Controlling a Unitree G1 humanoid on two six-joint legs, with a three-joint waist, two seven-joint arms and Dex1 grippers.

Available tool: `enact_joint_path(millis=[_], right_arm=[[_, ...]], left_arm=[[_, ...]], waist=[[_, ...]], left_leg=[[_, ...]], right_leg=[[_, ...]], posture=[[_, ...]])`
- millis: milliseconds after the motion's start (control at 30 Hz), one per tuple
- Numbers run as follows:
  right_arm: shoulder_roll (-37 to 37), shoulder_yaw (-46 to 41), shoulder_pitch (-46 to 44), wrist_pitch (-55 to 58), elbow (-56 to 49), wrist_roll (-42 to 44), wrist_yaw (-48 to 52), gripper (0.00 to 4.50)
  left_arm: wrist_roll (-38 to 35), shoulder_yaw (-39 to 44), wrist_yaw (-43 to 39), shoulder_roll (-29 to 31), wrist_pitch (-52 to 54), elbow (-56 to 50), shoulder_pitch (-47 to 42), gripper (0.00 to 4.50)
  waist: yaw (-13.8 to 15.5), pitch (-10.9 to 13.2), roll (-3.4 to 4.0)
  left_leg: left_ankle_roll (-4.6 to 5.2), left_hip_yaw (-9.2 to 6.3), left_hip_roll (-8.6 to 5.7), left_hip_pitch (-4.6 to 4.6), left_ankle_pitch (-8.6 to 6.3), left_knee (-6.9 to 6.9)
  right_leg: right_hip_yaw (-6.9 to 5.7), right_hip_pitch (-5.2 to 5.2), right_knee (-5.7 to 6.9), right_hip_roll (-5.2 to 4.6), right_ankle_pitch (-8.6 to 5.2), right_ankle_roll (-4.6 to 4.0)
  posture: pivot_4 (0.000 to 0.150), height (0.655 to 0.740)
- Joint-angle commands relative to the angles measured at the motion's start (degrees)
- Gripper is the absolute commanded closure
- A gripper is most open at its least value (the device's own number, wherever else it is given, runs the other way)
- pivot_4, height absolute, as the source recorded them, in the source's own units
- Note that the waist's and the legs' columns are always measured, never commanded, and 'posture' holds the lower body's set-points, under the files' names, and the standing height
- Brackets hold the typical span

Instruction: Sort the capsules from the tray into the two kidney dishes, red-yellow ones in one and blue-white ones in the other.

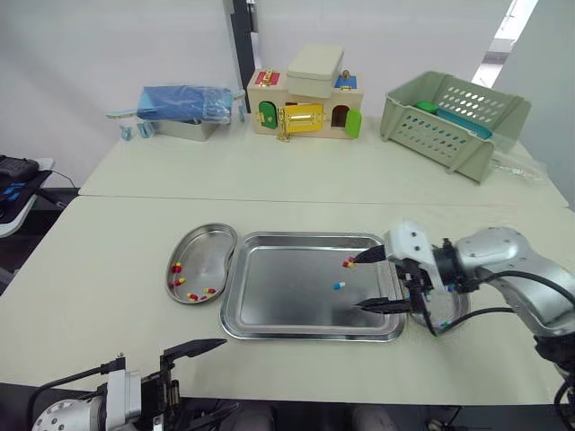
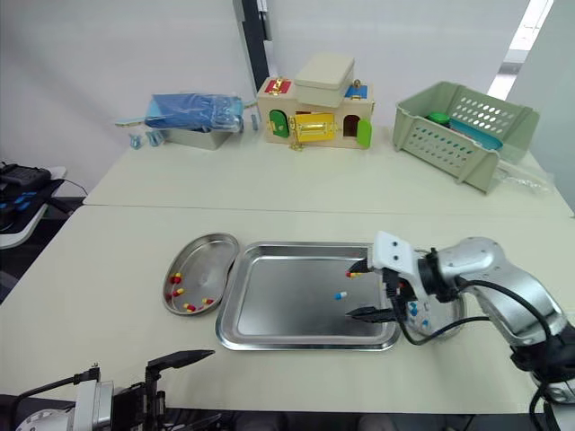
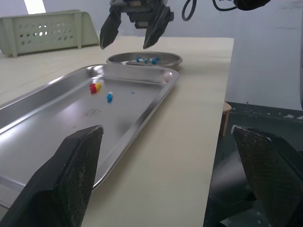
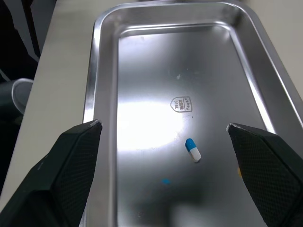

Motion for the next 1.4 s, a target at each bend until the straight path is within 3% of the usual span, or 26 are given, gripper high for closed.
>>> enact_joint_path(millis=[33, 133, 300, 733, 867, 1133, 1400], right_arm=[[2.44, 4.09, -3.42, -3.99, 4.81, -5.09, 1.43, 0.03], [4.81, 6.67, -5.13, -7.0, 9.97, -8.47, 2.21, 0.2], [8.23, 7.91, -6.55, -11.52, 16.66, -12.08, 2.86, 1.58], [11.59, 8.86, -7.39, -14.36, 21.93, -17.16, 5.03, 1.58], [12.26, 8.93, -7.04, -15.2, 22.75, -18.45, 4.92, 2.41], [13.37, 8.55, -6.73, -15.98, 23.33, -19.93, 5.17, 4.49], [13.3, 7.65, -6.08, -16.26, 22.09, -19.07, 5.89, 4.49]], left_arm=[[-0.73, -0.89, 0.88, -0.95, -1.91, 0.17, 0.73, 0.0], [-0.56, -1.64, 0.99, -1.51, -3.02, -0.03, 2.29, 0.0], [-0.27, -2.15, 1.67, -1.46, -4.41, 0.54, 2.76, 0.0], [-0.73, -2.85, 3.08, -0.49, -4.71, -0.45, 2.94, 0.0], [-0.61, -3.04, 4.69, -0.06, -3.89, -1.82, 3.15, 0.0], [-0.2, -3.52, 7.91, 0.62, -2.33, -3.36, 3.28, 0.0], [0.3, -4.07, 10.28, 1.03, -1.02, -5.55, 3.92, 0.0]], waist=[[-0.06, 0.0, 0.0], [-0.13, 0.0, 0.0], [-0.17, 0.0, 0.0], [-0.3, 0.0, 0.01], [-0.3, 0.0, 0.01], [-0.35, 0.0, 0.01], [-0.35, 0.0, 0.01]], left_leg=[[0.0, -0.01, 0.0, 0.0, 0.0, 0.0], [0.0, -0.02, 0.01, 0.0, 0.0, -0.01], [0.0, -0.03, 0.0, 0.0, 0.0, -0.01], [0.0, -0.05, 0.0, 0.01, 0.0, -0.01], [0.0, -0.05, 0.0, 0.01, 0.0, -0.01], [0.0, -0.06, 0.0, 0.01, 0.0, -0.01], [0.0, -0.05, 0.0, 0.01, 0.0, -0.01]], right_leg=[[0.0, -0.01, 0.0, 0.0, 0.0, 0.0], [-0.01, -0.02, 0.01, 0.0, 0.0, 0.0], [-0.01, -0.02, 0.04, 0.0, 0.0, 0.0], [-0.01, -0.03, 0.04, 0.0, 0.0, 0.0], [-0.01, -0.03, 0.04, 0.0, 0.0, 0.0], [-0.02, -0.03, 0.05, 0.01, 0.0, 0.0], [-0.01, -0.03, 0.04, 0.01, 0.0, 0.0]], posture=[[0.15, 0.74], [0.15, 0.74], [0.15, 0.74], [0.15, 0.74], [0.15, 0.74], [0.15, 0.74], [0.15, 0.74]])
